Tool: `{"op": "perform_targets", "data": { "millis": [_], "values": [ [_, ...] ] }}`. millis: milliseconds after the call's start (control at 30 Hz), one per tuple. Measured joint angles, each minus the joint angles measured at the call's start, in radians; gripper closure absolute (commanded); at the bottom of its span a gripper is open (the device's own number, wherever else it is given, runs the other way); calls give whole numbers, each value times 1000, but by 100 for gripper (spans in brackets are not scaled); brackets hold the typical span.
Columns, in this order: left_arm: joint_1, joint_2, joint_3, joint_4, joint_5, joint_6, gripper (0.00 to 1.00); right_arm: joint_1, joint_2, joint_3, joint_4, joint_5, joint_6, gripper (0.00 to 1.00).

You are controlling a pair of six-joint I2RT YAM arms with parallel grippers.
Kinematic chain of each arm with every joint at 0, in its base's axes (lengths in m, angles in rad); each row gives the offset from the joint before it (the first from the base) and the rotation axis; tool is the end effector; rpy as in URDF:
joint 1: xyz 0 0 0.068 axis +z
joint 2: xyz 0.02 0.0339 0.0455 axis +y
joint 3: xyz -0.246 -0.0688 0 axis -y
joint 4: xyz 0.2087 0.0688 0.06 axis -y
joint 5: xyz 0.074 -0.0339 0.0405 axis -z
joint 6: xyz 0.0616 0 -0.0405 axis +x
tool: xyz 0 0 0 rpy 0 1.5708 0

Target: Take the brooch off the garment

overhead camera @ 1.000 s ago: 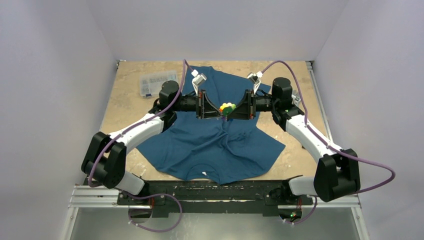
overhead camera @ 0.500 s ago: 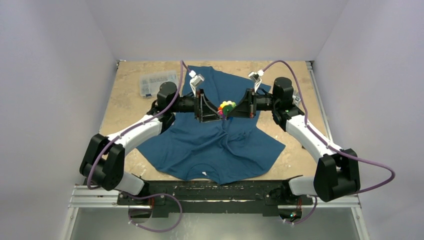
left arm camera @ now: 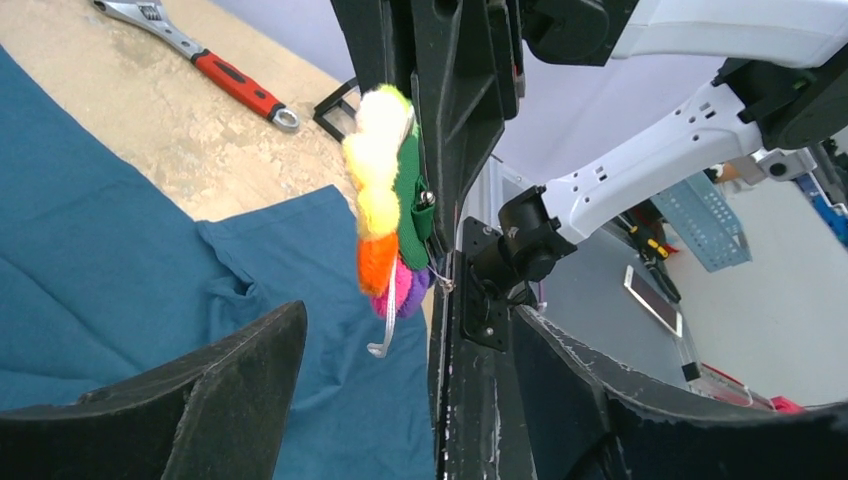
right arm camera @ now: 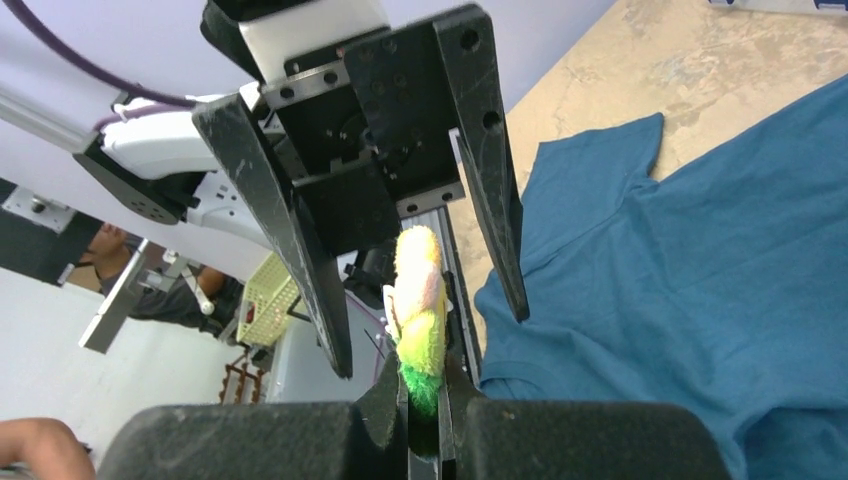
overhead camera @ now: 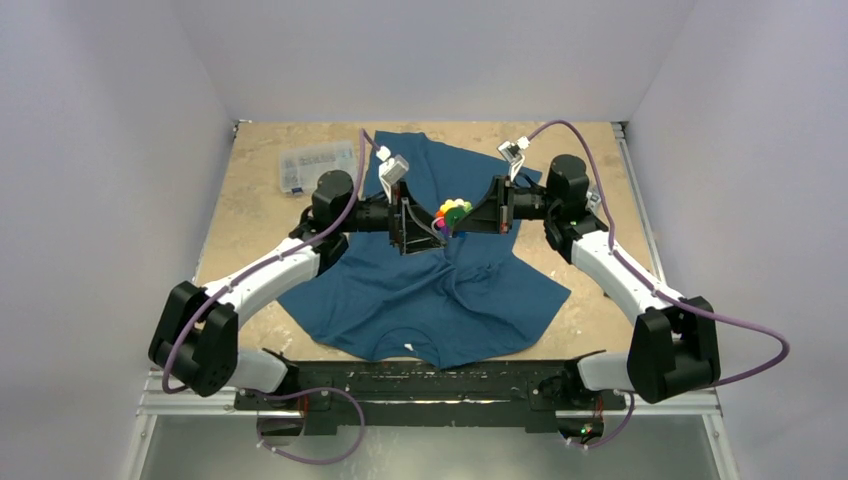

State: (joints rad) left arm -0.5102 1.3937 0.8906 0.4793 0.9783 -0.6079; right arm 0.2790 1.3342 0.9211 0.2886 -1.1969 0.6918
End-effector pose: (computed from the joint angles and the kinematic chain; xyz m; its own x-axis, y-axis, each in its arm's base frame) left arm 0.2340 -0.1895 0.3050 -0.5861 -0.0375 -0.8093 0.8060 0.0742 -0.5872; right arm 0.2470 0.1304 0.3118 -0.7226 0.0354 -0.6904 -0.6851 0.0963 0.7220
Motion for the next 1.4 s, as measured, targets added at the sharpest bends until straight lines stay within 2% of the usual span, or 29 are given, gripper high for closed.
{"op": "perform_targets", "data": {
  "millis": [267,600,800,1067,1200,1400],
  "values": [
    [-38,-28,-19,-66,-91,89,28,-4,2,-32,92,0,131,100],
    [-74,-27,-16,-100,-164,121,33,-5,2,-42,139,-3,190,100],
    [-76,-15,5,-100,-182,106,44,-5,1,-51,138,-3,187,100],
    [-76,14,35,-100,-186,69,67,-5,0,-56,123,-3,171,100],
    [-82,17,35,-98,-172,68,50,-5,0,-60,121,-5,163,100],
    [-61,6,28,-71,-99,46,52,-5,-1,-60,105,-33,145,100]
  ]
}}
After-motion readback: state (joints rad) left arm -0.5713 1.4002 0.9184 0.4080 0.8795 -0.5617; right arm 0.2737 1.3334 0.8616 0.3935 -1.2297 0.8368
